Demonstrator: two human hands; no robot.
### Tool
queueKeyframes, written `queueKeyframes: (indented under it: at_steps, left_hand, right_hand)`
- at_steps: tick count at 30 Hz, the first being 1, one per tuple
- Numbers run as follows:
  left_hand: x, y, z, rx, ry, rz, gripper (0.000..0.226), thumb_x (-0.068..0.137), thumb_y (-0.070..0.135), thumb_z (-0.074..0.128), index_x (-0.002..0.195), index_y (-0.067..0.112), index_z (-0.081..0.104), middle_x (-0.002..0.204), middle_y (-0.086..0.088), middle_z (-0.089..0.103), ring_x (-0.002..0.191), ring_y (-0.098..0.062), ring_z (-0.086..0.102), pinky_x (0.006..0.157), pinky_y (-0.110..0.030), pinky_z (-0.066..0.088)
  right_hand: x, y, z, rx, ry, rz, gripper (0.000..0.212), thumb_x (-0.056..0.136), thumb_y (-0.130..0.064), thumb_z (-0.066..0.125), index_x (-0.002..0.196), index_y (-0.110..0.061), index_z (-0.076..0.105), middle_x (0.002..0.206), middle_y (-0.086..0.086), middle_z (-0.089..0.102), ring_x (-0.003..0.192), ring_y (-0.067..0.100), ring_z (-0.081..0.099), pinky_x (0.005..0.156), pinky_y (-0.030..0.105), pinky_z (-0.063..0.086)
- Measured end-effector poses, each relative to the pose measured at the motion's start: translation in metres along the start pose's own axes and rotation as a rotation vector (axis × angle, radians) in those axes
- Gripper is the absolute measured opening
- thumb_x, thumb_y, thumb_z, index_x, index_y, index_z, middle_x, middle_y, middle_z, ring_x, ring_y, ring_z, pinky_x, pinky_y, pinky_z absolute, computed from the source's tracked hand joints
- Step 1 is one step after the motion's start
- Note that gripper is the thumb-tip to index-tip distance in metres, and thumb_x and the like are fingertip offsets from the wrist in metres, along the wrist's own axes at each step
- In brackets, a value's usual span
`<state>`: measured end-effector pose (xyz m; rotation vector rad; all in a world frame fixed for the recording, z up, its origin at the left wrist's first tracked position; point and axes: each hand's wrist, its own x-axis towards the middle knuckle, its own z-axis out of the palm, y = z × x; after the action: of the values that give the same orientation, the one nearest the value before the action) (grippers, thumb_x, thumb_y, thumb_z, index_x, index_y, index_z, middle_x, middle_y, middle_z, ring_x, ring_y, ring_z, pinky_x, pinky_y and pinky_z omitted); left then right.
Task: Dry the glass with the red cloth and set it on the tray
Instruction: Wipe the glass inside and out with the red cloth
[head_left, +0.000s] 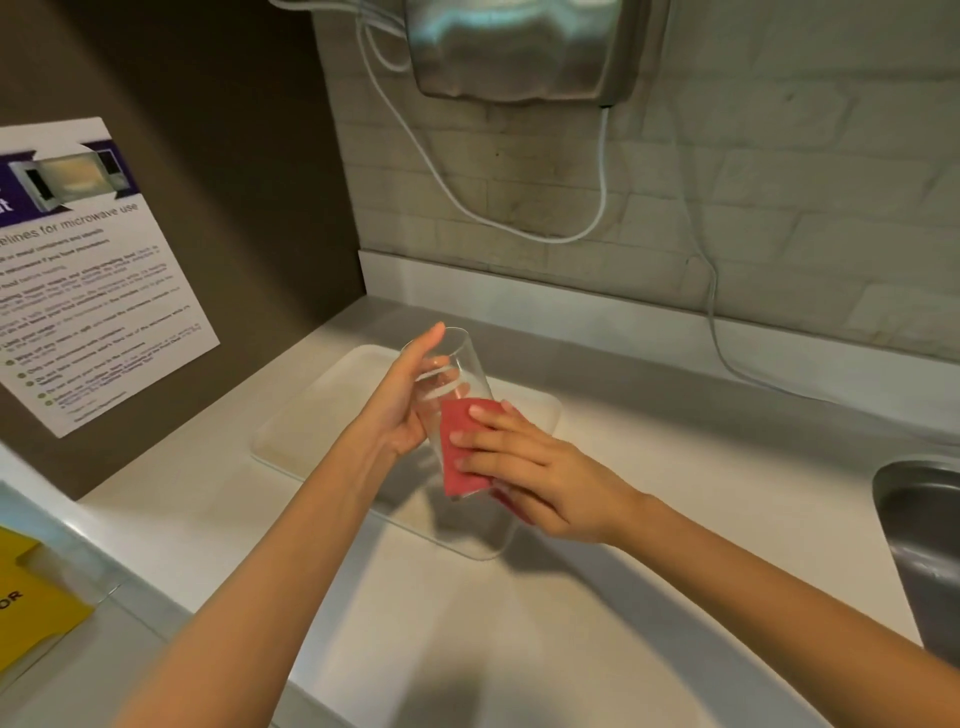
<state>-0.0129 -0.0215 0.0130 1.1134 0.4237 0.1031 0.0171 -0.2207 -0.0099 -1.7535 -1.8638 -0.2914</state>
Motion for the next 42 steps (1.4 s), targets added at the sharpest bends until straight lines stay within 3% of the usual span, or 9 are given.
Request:
queueKeyframes:
  at_steps: [4,7,12,15,20,25,28,35,42]
  left_hand:
    - [-0.004,-0.006,0.008,0.018,-0.087,0.002,0.066,0.07,0.058,0.067,0.109,0.005,0.061,0.093,-0.012,0.064,0.078,-0.023,0.068,0.07,-0.037,0.058]
    - [-0.008,-0.008,0.01,-0.043,-0.163,0.003,0.069,0.071,0.057,0.066,0.118,0.006,0.063,0.114,-0.017,0.065,0.104,-0.029,0.062,0.096,-0.043,0.046]
    - [-0.009,0.001,-0.007,-0.012,-0.025,-0.003,0.062,0.061,0.061,0.07,0.097,0.011,0.063,0.087,-0.008,0.067,0.072,-0.02,0.068,0.067,-0.033,0.057]
    - [-0.011,0.002,-0.012,-0.024,-0.009,0.037,0.065,0.056,0.061,0.07,0.098,0.012,0.063,0.088,-0.006,0.067,0.068,-0.017,0.07,0.061,-0.03,0.057]
    - [-0.012,-0.01,-0.002,-0.045,-0.148,0.039,0.063,0.055,0.061,0.077,0.095,0.011,0.075,0.09,-0.011,0.073,0.082,-0.023,0.071,0.072,-0.037,0.058]
    - [-0.012,-0.001,-0.012,-0.048,-0.101,0.081,0.056,0.066,0.061,0.068,0.093,0.013,0.072,0.088,-0.009,0.071,0.074,-0.019,0.071,0.067,-0.033,0.058]
    - [-0.011,0.007,-0.019,-0.074,0.012,0.128,0.054,0.071,0.059,0.063,0.099,0.014,0.063,0.09,-0.006,0.065,0.069,-0.015,0.071,0.06,-0.029,0.058]
    - [-0.015,-0.008,0.0,-0.049,-0.124,0.125,0.058,0.062,0.062,0.067,0.093,0.013,0.074,0.089,-0.008,0.073,0.08,-0.02,0.071,0.07,-0.035,0.058]
    - [-0.015,0.003,-0.005,-0.059,-0.052,0.207,0.06,0.067,0.061,0.063,0.1,0.011,0.068,0.087,-0.007,0.071,0.071,-0.016,0.071,0.06,-0.029,0.057]
  right_hand:
    - [0.017,-0.001,-0.003,0.192,0.234,0.302,0.039,0.098,-0.007,0.041,0.136,-0.006,0.043,0.148,0.006,0.035,0.143,0.021,0.021,0.117,0.042,0.021]
    - [0.036,-0.004,-0.006,0.202,0.239,0.377,0.04,0.098,-0.01,0.041,0.138,-0.011,0.042,0.149,-0.001,0.033,0.145,0.017,0.015,0.118,0.042,0.017]
    - [0.005,-0.011,0.008,0.096,0.032,0.082,0.044,0.087,0.009,0.048,0.13,0.0,0.05,0.143,0.014,0.042,0.143,0.033,0.019,0.117,0.05,0.017]
    - [-0.01,-0.017,0.015,0.2,0.147,0.166,0.049,0.085,0.016,0.046,0.131,0.001,0.047,0.143,0.015,0.04,0.142,0.03,0.023,0.116,0.048,0.023]
    - [0.041,-0.016,0.001,0.336,0.34,0.471,0.042,0.098,-0.003,0.04,0.139,-0.011,0.041,0.15,0.001,0.033,0.144,0.017,0.019,0.118,0.029,0.018]
    - [0.028,-0.019,0.007,0.103,0.095,0.229,0.05,0.088,0.009,0.048,0.135,-0.009,0.047,0.147,0.006,0.041,0.144,0.025,0.016,0.118,0.044,0.018]
    - [-0.004,-0.027,0.028,0.138,0.161,0.163,0.045,0.086,0.011,0.049,0.129,-0.001,0.051,0.142,0.013,0.044,0.142,0.028,0.024,0.116,0.049,0.022]
    - [0.032,-0.016,0.012,0.593,0.457,0.629,0.039,0.101,-0.018,0.038,0.138,-0.028,0.041,0.146,-0.016,0.036,0.128,-0.01,0.037,0.1,0.006,0.032]
    - [0.022,-0.031,0.025,0.357,0.381,0.431,0.046,0.099,-0.013,0.039,0.14,-0.028,0.03,0.151,-0.008,0.03,0.142,0.01,0.022,0.116,0.024,0.018]
